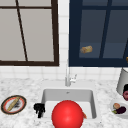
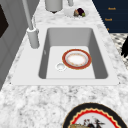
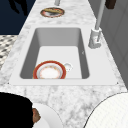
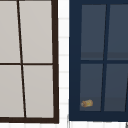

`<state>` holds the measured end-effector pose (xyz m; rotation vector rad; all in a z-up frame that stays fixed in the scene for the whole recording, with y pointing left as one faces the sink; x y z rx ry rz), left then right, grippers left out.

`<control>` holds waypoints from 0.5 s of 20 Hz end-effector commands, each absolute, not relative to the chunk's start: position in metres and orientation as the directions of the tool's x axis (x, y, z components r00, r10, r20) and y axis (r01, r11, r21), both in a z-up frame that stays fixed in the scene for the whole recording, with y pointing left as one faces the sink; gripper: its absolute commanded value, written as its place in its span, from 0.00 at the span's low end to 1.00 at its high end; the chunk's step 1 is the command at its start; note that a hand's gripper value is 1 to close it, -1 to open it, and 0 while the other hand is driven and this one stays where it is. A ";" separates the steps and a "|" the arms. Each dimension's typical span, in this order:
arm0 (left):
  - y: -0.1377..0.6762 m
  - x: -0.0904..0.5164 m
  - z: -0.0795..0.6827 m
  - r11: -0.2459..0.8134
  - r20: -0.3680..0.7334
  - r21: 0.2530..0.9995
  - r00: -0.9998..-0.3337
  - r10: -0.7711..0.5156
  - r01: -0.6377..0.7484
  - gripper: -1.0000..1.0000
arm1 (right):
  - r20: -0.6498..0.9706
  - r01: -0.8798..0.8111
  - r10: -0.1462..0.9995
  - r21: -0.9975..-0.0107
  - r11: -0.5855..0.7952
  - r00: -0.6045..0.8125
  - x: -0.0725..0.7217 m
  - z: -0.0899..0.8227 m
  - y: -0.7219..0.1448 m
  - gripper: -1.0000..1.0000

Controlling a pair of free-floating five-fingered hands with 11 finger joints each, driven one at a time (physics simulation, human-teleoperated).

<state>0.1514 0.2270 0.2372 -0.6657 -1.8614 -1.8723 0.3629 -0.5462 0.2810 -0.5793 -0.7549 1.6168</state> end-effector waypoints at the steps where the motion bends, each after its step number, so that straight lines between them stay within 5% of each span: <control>1: 0.227 0.151 0.237 -0.019 0.600 0.800 -0.799 0.040 0.599 0.50 | 0.039 -0.668 0.984 -0.739 -0.090 -0.176 0.363 0.301 -0.515 1.00; 10: 0.227 0.151 0.237 -0.019 0.600 0.800 -0.799 0.040 0.599 0.50 | 0.028 -0.667 0.986 -0.739 -0.091 -0.166 0.364 0.329 -0.443 1.00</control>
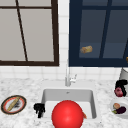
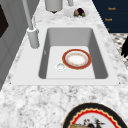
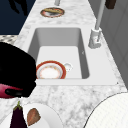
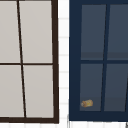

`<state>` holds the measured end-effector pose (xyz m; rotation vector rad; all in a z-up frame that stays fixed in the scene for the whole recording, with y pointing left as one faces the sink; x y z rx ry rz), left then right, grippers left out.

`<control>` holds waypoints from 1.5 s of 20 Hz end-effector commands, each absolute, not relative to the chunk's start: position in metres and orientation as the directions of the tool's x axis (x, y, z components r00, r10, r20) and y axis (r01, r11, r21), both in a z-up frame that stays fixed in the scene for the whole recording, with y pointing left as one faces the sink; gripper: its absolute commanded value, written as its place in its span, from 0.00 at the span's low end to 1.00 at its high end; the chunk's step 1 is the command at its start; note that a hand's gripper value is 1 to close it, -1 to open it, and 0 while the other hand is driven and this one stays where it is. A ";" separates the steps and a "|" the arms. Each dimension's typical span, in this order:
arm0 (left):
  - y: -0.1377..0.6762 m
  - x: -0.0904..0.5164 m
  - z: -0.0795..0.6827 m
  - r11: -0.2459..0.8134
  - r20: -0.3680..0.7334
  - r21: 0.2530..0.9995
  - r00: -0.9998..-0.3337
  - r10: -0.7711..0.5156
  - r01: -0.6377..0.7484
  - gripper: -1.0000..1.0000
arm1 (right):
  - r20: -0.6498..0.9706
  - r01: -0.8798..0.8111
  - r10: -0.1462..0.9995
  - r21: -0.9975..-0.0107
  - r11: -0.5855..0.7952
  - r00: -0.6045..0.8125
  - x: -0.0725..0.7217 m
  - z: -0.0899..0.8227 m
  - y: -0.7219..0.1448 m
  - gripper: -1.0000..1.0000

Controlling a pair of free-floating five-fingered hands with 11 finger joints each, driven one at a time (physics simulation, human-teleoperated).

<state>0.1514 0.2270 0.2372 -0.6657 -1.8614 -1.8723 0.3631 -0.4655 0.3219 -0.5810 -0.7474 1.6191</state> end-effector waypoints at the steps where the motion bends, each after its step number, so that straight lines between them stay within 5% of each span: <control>1: 0.227 0.151 0.237 -0.019 0.600 0.800 -0.799 0.040 0.599 0.50 | 0.028 -0.667 0.984 -0.739 -0.097 -0.174 0.363 0.328 -0.435 1.00; 30: 0.227 0.151 0.237 -0.019 0.600 0.800 -0.799 0.040 0.599 0.50 | 0.111 -0.637 0.985 -0.771 0.003 -0.131 0.373 0.199 -0.253 1.00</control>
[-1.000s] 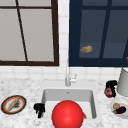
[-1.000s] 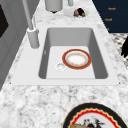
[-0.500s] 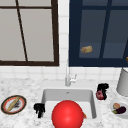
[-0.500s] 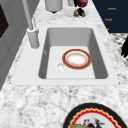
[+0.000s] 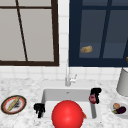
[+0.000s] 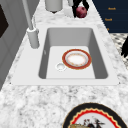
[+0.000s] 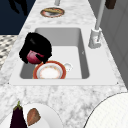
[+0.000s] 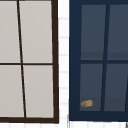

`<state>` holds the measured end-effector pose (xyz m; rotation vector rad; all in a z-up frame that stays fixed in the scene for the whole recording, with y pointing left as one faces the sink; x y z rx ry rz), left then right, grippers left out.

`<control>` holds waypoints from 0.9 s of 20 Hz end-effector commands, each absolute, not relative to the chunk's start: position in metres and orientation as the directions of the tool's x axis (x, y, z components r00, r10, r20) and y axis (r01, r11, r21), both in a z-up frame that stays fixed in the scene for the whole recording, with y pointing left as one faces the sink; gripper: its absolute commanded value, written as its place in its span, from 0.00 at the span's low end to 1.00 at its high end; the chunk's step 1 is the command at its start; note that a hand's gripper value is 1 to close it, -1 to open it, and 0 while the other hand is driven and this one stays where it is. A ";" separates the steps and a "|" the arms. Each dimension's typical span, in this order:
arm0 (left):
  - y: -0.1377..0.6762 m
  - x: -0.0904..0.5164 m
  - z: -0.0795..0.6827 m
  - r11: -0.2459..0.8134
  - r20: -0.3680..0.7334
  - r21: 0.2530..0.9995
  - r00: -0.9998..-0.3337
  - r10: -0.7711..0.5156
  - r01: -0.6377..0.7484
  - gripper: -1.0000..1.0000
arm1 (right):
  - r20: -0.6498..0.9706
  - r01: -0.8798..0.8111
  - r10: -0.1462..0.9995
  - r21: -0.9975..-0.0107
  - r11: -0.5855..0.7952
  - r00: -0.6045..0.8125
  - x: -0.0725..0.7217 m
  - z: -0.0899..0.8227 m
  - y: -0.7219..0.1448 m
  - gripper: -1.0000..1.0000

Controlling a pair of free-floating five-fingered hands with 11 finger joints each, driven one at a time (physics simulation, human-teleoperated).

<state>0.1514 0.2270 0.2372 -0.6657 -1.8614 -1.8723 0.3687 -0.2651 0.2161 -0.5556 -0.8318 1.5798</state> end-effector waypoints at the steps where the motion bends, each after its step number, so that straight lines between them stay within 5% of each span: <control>1: 0.227 0.151 0.237 -0.019 0.600 0.800 -0.799 0.040 0.599 0.50 | 0.111 -0.637 0.986 -0.771 0.005 -0.127 0.375 0.192 -0.250 1.00; 18: 0.227 0.151 0.237 -0.019 0.600 0.800 -0.799 0.040 0.599 0.50 | 0.006 -0.605 0.987 -0.791 -0.092 -0.158 0.375 0.081 -0.174 1.00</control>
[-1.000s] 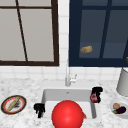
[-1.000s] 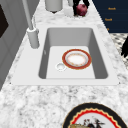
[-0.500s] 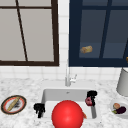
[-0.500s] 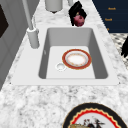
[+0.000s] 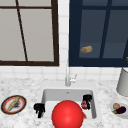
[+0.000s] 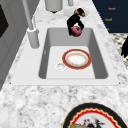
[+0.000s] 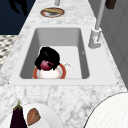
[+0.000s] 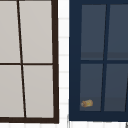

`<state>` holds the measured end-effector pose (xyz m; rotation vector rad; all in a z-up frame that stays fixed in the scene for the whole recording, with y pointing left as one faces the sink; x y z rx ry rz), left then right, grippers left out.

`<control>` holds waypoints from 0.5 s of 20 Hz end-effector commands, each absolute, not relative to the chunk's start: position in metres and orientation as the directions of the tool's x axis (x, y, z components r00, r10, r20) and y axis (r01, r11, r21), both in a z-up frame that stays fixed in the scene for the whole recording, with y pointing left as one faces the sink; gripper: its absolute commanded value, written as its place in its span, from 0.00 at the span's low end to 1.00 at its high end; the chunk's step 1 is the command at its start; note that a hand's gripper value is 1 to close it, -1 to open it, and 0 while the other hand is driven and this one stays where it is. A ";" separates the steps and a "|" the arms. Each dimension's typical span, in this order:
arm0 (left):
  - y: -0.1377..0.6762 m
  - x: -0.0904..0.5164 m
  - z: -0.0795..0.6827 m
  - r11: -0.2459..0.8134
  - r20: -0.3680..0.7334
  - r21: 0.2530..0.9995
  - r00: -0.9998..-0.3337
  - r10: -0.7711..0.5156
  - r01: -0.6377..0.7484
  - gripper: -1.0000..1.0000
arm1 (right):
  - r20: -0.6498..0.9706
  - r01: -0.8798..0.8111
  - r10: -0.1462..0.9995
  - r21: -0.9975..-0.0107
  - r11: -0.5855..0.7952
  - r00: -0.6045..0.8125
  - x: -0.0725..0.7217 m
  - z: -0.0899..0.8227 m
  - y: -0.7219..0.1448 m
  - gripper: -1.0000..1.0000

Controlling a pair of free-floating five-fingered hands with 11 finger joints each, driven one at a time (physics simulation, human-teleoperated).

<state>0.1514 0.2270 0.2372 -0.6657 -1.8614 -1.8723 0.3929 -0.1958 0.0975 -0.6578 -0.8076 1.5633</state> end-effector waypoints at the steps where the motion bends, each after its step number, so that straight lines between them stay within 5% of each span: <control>1: 0.227 0.151 0.237 -0.019 0.600 0.800 -0.799 0.040 0.599 0.50 | -0.007 -0.596 0.987 -0.797 -0.104 -0.163 0.373 0.079 -0.169 1.00; 10: 0.227 0.151 0.237 -0.019 0.600 0.800 -0.799 0.040 0.599 0.50 | -0.014 -0.614 0.990 -0.783 -0.099 -0.141 0.380 0.019 -0.103 1.00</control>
